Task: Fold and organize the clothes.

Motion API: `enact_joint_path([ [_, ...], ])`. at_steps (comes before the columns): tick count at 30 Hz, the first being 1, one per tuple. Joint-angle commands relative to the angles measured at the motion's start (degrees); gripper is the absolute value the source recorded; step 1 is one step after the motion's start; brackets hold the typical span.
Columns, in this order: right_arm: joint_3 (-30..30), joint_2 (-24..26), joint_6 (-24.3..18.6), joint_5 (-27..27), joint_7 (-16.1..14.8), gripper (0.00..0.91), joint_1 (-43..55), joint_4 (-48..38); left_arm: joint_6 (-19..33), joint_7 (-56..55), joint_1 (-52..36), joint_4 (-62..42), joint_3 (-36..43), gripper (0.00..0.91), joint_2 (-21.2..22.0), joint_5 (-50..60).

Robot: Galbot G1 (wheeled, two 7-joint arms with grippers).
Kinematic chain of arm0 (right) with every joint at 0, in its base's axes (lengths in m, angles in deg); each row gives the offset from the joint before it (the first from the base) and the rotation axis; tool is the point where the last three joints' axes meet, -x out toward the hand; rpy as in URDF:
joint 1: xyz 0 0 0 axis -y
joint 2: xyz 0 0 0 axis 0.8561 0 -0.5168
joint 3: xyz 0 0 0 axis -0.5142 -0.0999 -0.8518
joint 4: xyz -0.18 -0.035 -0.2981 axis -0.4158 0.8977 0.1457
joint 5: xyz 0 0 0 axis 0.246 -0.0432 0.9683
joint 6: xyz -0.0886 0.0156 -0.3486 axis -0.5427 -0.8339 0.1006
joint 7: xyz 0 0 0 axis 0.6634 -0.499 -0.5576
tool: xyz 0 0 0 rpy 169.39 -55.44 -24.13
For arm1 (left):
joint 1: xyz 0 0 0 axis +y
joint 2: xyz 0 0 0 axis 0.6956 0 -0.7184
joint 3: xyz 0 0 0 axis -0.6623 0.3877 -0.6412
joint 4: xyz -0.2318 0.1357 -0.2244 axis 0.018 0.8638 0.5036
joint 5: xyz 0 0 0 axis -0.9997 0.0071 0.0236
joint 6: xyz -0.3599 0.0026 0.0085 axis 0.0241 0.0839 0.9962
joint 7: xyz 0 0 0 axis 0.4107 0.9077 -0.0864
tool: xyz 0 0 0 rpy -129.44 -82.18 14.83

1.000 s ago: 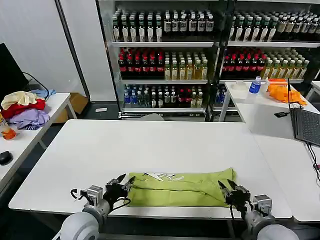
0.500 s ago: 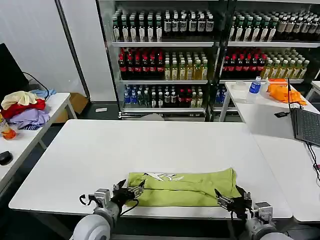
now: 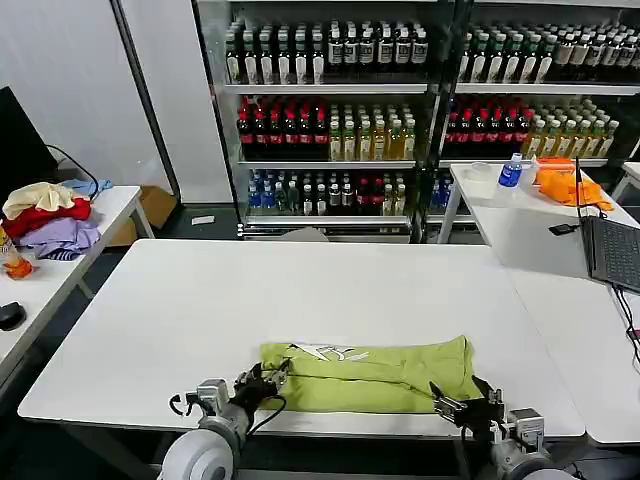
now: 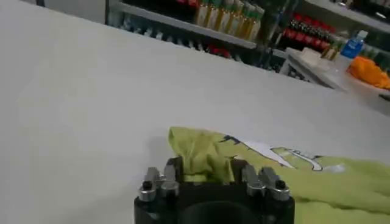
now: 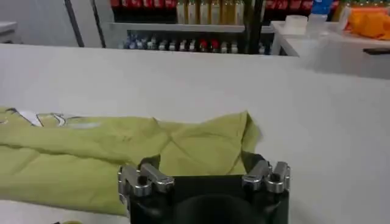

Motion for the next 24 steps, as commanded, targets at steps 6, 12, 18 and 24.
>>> enact_joint_path([
  [6, 0.69, -0.48, -0.49, 0.09, 0.12, 0.907, -0.02, -0.76, -0.5, 0.22, 0.5, 0.37, -5.33, 0.02, -2.12, -5.26],
  [12, 1.26, -0.4, -0.54, -0.16, 0.11, 0.907, -0.16, -0.56, -1.46, 0.38, 1.0, 1.5, -14.61, 0.02, -5.47, -11.11],
  [18, 1.77, 0.04, -0.54, -0.88, 0.14, 0.907, 0.32, -0.63, -2.56, 0.84, 1.45, 0.8, -24.35, 0.02, -14.05, -17.62],
  [24, 1.42, 0.01, -0.57, -0.93, 0.15, 0.907, 0.55, -0.46, -3.88, 1.4, -0.18, -3.47, -32.57, 0.02, -21.52, -20.21],
])
